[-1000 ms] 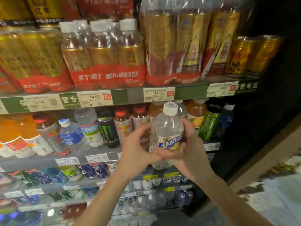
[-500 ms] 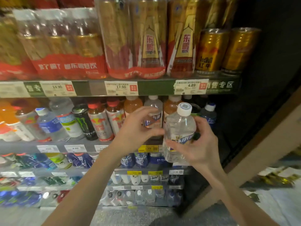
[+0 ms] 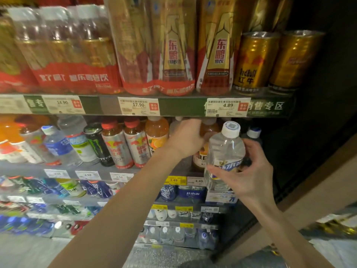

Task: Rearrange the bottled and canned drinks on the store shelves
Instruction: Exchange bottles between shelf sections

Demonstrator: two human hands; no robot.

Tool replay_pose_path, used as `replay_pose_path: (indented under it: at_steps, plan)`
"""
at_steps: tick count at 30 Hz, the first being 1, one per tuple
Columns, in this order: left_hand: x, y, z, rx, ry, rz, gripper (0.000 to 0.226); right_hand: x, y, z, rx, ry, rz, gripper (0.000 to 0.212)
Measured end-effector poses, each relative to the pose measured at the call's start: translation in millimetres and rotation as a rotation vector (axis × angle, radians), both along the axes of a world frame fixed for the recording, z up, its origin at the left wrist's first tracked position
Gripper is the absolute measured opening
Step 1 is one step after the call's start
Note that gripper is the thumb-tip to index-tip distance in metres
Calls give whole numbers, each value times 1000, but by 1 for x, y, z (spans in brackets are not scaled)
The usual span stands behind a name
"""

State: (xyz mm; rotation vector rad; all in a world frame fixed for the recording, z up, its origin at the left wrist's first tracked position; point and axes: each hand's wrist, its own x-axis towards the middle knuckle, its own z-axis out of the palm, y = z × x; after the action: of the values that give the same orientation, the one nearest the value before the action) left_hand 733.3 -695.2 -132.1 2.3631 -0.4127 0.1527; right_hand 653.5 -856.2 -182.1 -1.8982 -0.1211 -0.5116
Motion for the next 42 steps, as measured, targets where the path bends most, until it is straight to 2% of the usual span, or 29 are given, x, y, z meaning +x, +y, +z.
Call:
replay_pose_path:
  at_steps: [3,7,12,17,21,26,34,38,42]
  plan:
    - [-2,-1,-6,-80,-94,32,40,0,-3,2,4,2,9,79]
    - [-14,8,-21,-5,-243,93,41,-7,-7,1,-18,12,35,81]
    - [-41,18,-26,-200,-305,67,38,-21,-3,1,-80,59,76,81]
    - [-61,38,-4,-436,-308,117,42,-26,1,0,-55,74,68,88]
    - [-76,61,9,-559,-286,116,41,-17,0,4,-83,23,88,103]
    - [-90,83,-1,-466,-240,146,41,4,5,-1,-172,-78,73,94]
    - [-100,94,-19,-521,-149,167,45,30,15,1,-301,-126,-9,97]
    - [-97,93,-22,-633,-105,125,46,41,15,2,-462,-160,-65,98]
    - [-95,95,-27,-650,-94,122,47,53,14,-4,-607,-158,-120,99]
